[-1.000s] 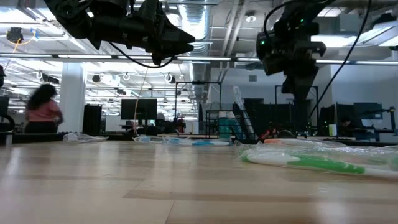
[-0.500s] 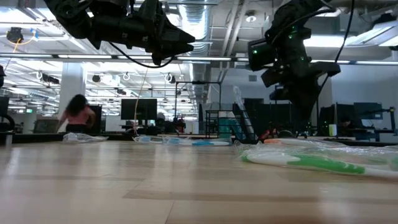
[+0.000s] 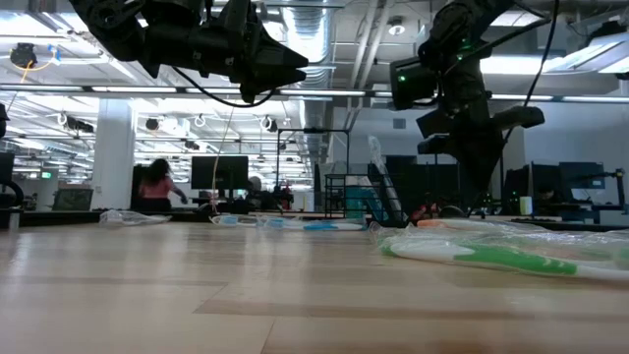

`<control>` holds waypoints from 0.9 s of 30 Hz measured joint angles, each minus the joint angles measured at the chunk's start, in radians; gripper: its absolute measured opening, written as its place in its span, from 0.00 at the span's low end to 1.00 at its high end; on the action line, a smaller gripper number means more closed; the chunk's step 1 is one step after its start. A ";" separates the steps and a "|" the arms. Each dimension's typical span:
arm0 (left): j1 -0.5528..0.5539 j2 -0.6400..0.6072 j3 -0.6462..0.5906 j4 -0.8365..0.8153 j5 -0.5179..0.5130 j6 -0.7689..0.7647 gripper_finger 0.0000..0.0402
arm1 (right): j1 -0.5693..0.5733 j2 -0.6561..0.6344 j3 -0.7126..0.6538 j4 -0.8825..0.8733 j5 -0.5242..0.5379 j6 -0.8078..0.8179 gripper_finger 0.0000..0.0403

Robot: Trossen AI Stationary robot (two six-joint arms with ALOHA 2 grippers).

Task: Pick & Place toothbrushing station
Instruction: Put the blue toothbrush into the mesh organizer

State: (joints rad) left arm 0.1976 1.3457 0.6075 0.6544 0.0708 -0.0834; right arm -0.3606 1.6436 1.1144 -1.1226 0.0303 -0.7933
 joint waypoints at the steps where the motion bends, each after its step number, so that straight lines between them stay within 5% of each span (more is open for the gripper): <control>1: 0.000 0.000 0.000 0.000 0.000 0.000 0.39 | -0.002 0.000 -0.008 0.023 0.000 0.000 0.01; 16: 0.000 0.000 0.000 0.000 0.001 -0.003 0.39 | 0.022 0.000 -0.097 0.165 -0.002 -0.132 0.03; 27: 0.000 0.000 0.000 0.000 0.001 -0.003 0.39 | 0.027 0.000 -0.106 0.173 -0.002 -0.158 0.27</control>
State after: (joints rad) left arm 0.1976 1.3457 0.6075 0.6540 0.0715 -0.0860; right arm -0.3340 1.6440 1.0084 -0.9497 0.0282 -0.9508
